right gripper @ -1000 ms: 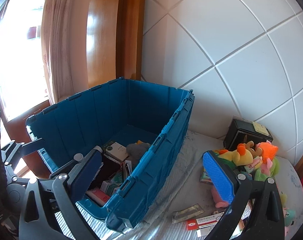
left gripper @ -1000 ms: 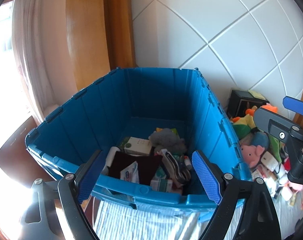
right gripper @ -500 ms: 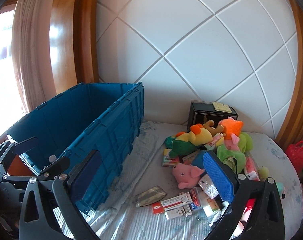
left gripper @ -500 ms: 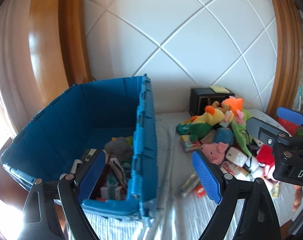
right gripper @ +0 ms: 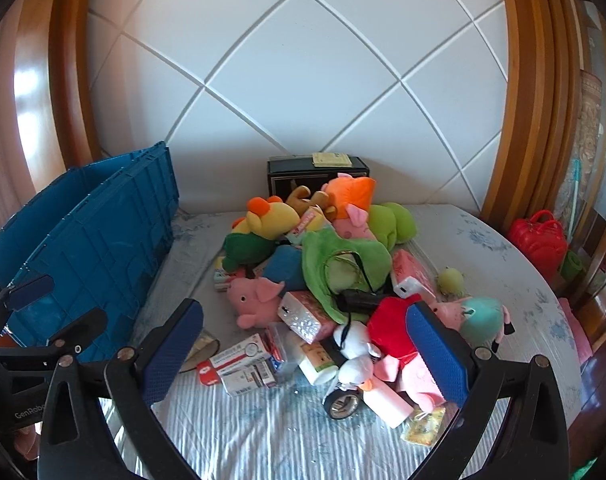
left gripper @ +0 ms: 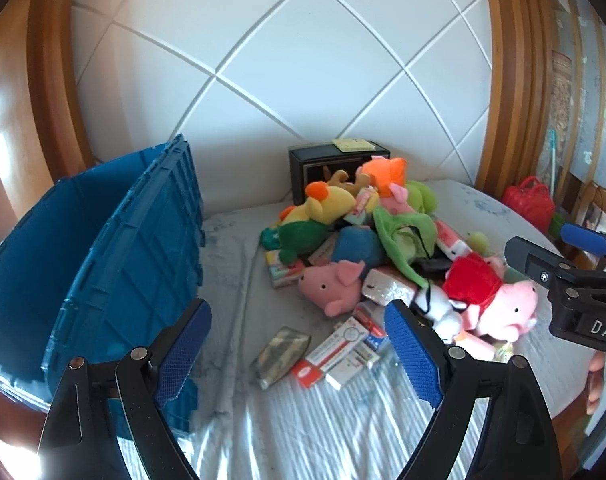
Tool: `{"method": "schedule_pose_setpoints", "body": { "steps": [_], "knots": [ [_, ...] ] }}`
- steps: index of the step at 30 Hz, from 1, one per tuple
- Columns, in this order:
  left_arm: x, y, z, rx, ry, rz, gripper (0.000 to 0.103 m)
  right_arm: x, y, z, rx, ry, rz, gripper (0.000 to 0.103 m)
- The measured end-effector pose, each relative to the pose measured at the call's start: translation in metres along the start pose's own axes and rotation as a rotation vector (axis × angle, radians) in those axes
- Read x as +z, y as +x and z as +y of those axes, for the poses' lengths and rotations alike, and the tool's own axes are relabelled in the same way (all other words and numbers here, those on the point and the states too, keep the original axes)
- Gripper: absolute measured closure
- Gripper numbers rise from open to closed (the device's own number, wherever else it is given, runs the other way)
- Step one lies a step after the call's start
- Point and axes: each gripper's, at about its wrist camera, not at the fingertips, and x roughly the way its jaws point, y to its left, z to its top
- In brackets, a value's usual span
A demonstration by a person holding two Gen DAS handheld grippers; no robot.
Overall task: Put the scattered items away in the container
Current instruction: 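Move both open tools back to the pile on the bed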
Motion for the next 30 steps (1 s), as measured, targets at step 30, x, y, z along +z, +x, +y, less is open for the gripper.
{"method": "schedule_pose_setpoints", "body": {
  "steps": [30],
  "knots": [
    [-0.039, 0.131, -0.139, -0.214, 0.167, 0.241, 0.014, -0.09, 0.055, -0.157, -0.248, 0.247, 0.252, 0.0]
  ]
}}
